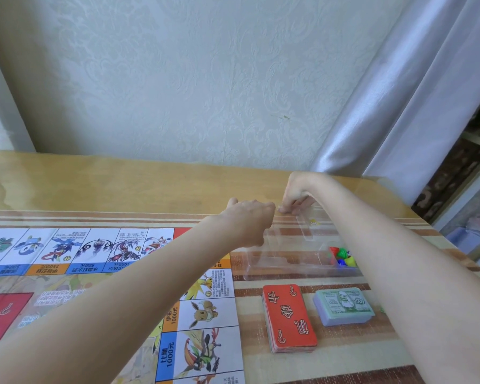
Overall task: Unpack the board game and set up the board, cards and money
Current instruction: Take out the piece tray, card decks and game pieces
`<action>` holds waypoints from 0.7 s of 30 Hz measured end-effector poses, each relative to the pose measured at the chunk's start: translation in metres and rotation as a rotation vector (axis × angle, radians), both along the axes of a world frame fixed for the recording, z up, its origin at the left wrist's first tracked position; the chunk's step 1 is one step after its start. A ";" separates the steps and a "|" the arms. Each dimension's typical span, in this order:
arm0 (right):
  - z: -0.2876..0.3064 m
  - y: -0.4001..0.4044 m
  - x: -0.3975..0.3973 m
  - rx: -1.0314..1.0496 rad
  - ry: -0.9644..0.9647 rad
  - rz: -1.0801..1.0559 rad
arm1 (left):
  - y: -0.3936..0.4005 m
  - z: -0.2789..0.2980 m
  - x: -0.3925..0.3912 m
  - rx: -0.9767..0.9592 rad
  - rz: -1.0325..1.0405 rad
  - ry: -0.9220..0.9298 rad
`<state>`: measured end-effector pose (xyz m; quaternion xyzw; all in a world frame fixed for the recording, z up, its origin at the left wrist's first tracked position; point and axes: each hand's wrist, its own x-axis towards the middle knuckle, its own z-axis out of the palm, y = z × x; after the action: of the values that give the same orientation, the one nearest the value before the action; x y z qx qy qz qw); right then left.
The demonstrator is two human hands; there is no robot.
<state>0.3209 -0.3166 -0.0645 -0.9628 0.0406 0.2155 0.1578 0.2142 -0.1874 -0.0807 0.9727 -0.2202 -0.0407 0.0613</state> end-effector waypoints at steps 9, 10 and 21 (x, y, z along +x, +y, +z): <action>0.002 0.006 0.001 -0.050 -0.061 0.038 | 0.000 0.002 0.000 -0.044 0.003 0.015; 0.001 0.005 0.002 -0.034 -0.048 0.031 | 0.001 0.002 -0.001 -0.045 0.002 0.019; -0.002 0.005 0.005 -0.049 -0.018 0.064 | 0.002 0.003 -0.002 -0.064 -0.011 0.045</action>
<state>0.3257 -0.3112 -0.0666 -0.9691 0.0137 0.2107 0.1276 0.2126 -0.1851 -0.0779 0.9679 -0.2251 -0.0559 0.0970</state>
